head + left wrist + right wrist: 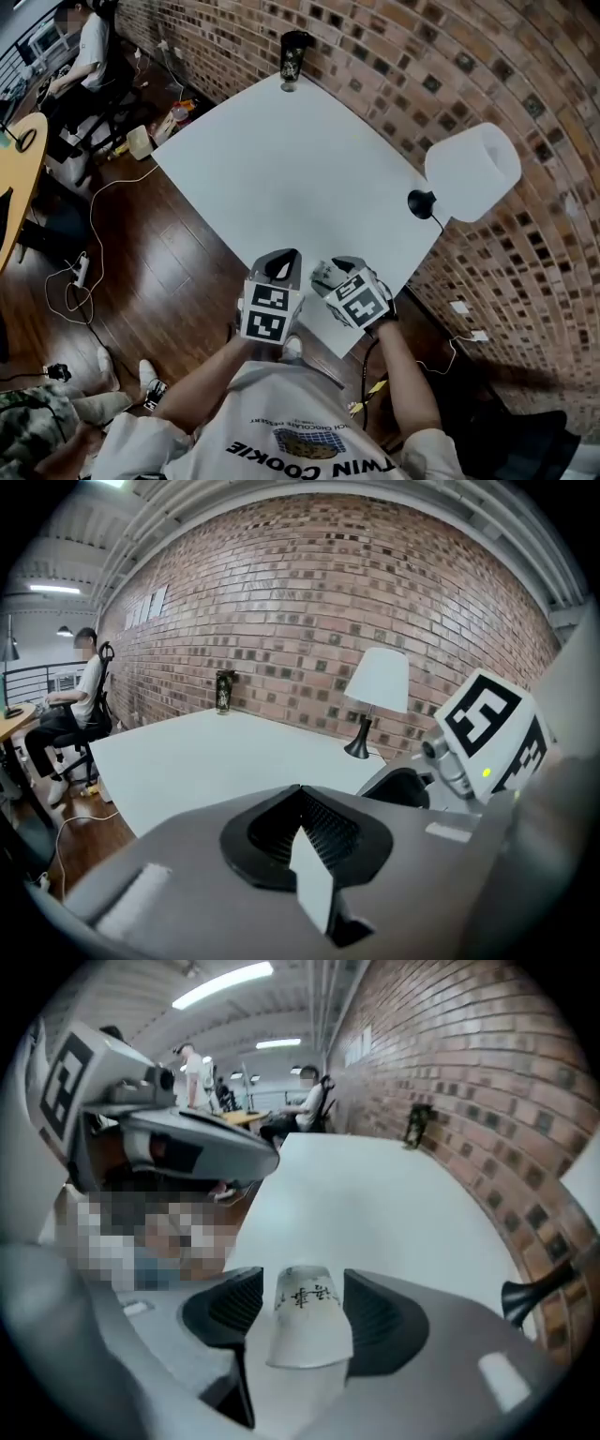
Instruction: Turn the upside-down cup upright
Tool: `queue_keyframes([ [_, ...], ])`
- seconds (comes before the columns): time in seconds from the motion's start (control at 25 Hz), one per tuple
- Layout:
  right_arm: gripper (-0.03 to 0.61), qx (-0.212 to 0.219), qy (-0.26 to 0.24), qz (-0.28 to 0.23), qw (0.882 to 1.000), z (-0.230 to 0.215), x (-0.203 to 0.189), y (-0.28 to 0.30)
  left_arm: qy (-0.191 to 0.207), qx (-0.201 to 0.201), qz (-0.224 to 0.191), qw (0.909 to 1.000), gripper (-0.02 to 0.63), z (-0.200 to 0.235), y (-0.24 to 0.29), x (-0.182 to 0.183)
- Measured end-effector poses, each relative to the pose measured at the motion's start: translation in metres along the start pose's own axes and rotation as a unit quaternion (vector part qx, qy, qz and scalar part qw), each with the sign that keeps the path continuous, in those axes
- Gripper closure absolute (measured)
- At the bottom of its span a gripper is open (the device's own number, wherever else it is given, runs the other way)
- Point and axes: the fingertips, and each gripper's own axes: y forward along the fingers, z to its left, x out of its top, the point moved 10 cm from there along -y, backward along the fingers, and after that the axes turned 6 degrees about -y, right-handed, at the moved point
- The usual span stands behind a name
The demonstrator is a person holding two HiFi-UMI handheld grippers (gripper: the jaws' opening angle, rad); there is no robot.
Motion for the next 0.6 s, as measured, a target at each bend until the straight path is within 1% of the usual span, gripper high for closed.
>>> queue_keyframes([
  [0.08, 0.321, 0.024, -0.016, 0.051, 0.998, -0.001, 0.009, 0.016, -0.005, 0.005, -0.003, 1.0, 0.611, 0.004, -0.003, 0.0],
  [0.2, 0.321, 0.041, -0.026, 0.118, 0.992, -0.002, 0.017, 0.03, -0.008, 0.011, -0.005, 0.9999, 0.611, 0.011, -0.008, -0.002],
  [0.4, 0.322, 0.063, -0.064, 0.194, 0.977, 0.0, 0.028, 0.049, -0.014, 0.025, -0.011, 0.9995, 0.611, 0.025, -0.017, -0.001],
  [0.48, 0.322, 0.06, -0.09, 0.203, 0.973, 0.002, 0.033, 0.052, -0.017, 0.029, -0.014, 0.9993, 0.611, 0.03, -0.021, -0.001],
  [0.56, 0.322, 0.059, -0.113, 0.184, 0.975, 0.002, 0.041, 0.051, -0.022, 0.032, -0.018, 0.9991, 0.611, 0.033, -0.024, -0.001],
  [0.6, 0.322, 0.056, -0.114, 0.167, 0.978, 0.0, 0.043, 0.05, -0.025, 0.034, -0.018, 0.999, 0.611, 0.033, -0.025, -0.002],
])
